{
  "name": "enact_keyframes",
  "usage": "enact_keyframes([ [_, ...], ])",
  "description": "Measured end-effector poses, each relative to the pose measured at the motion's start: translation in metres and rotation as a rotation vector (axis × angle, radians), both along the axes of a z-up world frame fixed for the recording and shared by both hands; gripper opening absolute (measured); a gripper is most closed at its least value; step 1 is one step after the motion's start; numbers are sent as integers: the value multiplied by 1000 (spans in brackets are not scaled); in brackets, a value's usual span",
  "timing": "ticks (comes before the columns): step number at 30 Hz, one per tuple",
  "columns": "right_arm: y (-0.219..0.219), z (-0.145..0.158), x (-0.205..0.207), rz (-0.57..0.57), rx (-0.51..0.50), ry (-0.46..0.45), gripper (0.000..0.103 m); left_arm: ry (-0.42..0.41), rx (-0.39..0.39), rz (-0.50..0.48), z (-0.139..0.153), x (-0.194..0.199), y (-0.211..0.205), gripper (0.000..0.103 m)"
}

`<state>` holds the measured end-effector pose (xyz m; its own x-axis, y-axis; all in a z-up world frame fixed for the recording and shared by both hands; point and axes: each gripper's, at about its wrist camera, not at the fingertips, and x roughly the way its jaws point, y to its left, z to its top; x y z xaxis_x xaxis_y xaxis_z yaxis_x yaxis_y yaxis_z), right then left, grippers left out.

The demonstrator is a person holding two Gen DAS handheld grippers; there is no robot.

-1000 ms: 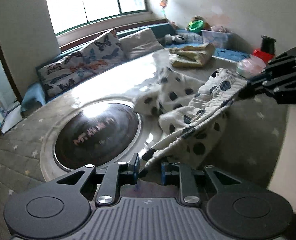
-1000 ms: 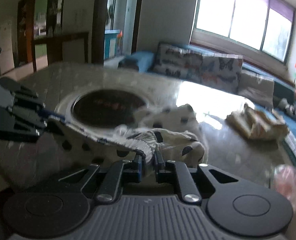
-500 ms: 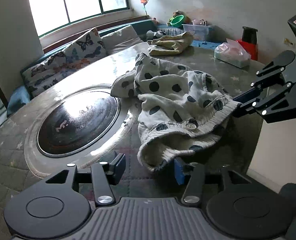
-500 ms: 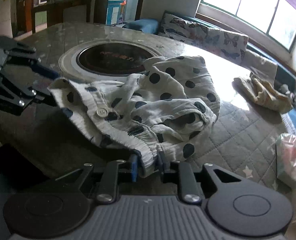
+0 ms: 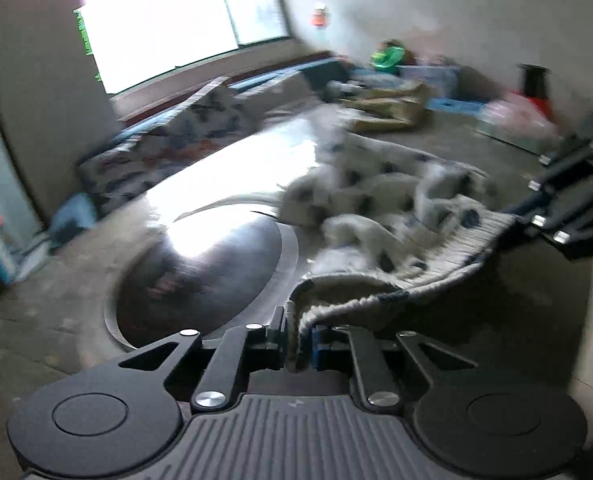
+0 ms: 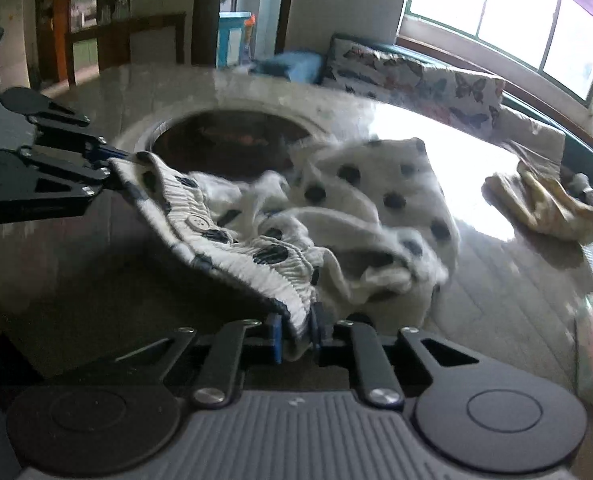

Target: Fold clothes

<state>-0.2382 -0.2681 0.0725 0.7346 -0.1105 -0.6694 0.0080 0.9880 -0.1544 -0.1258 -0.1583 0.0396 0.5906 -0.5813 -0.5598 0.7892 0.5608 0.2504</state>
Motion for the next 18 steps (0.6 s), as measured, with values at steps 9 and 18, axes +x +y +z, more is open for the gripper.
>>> enact_keyframes([
  [9,15,42,67,83,29,-162,10,-165,-97,194,69,56,40,11],
  [18,55,44,75,248,-3,-163,10,-179,-52,209,58,25,103,11],
])
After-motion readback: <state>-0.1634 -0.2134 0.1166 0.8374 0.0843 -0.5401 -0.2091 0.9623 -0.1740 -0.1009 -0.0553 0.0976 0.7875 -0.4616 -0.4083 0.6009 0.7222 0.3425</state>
